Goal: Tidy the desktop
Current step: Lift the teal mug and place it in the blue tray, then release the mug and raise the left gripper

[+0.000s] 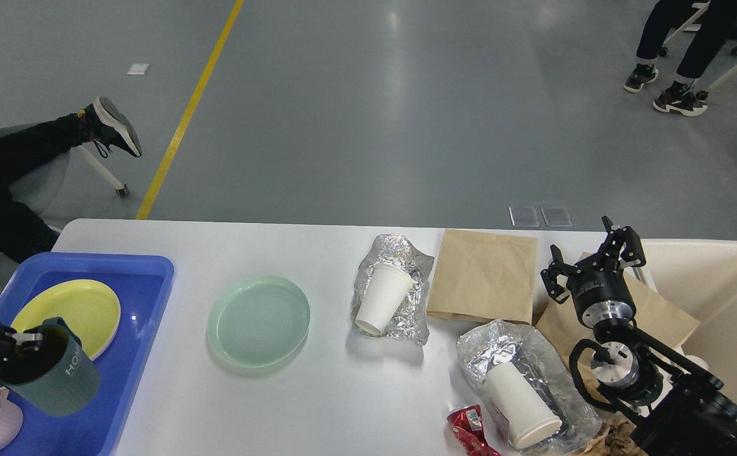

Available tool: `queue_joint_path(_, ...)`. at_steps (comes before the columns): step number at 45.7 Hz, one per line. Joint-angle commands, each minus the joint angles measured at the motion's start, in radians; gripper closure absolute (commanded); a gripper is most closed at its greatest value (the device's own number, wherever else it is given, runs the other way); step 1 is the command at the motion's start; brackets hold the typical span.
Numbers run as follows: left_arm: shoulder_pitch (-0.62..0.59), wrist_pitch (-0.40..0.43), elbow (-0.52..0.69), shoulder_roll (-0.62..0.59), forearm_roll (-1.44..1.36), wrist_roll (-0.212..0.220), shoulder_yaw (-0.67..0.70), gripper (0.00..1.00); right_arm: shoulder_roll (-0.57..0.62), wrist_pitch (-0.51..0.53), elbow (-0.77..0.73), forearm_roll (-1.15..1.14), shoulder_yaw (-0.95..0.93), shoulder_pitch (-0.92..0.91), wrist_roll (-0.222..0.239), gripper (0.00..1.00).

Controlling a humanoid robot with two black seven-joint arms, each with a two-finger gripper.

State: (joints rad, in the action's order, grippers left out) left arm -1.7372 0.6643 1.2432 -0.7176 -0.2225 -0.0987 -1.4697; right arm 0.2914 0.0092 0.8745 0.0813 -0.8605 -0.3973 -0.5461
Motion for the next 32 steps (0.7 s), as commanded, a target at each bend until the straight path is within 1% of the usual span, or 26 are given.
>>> queue_joint_path(1, 0.149, -0.055, -0.088, 0.003, 0.002, 0.004, 0.057, 1.0, 0.0, 0.0, 0.0, 0.0, 0.0, 0.0, 0.0, 0.0)
queue_joint_path(4, 0.211, -0.065, -0.117, 0.003, 0.002, 0.004, 0.081, 1.0, 0.0, 0.0, 0.0, 0.0, 0.0, 0.0, 0.0, 0.0)
queue_joint_path(8, 0.257, -0.069, -0.143, 0.003, 0.002, 0.004, 0.104, 1.0, 0.0, 0.0, 0.0, 0.0, 0.0, 0.0, 0.0, 0.0)
queue_joint_path(20, 0.289, -0.155, -0.16, 0.012, 0.014, 0.004, 0.114, 0.99, 0.0, 0.0, -0.002, 0.0, 0.0, 0.0, 0.0, 0.0)
queue_joint_path(25, 0.291, -0.166, -0.16, 0.015, 0.018, 0.004, 0.114, 0.98, 0.0, 0.0, -0.002, 0.0, 0.0, 0.0, 0.0, 0.0)
queue_joint_path(27, 0.291, -0.167, -0.16, 0.017, 0.022, 0.004, 0.112, 0.96, 0.0, 0.0, -0.002, 0.0, 0.0, 0.0, 0.0, 0.0)
queue_joint_path(29, 0.291, -0.172, -0.16, 0.018, 0.025, 0.002, 0.114, 0.91, 0.0, 0.0, -0.002, 0.0, 0.0, 0.0, 0.0, 0.0)
queue_joint_path(30, 0.291, -0.176, -0.16, 0.018, 0.025, -0.001, 0.114, 0.88, 0.0, 0.0, -0.002, 0.0, 0.0, 0.0, 0.0, 0.0)
queue_joint_path(32, 0.292, -0.183, -0.16, 0.018, 0.025, -0.001, 0.114, 0.77, -0.001, 0.0, -0.002, 0.0, 0.0, 0.0, 0.0, 0.0)
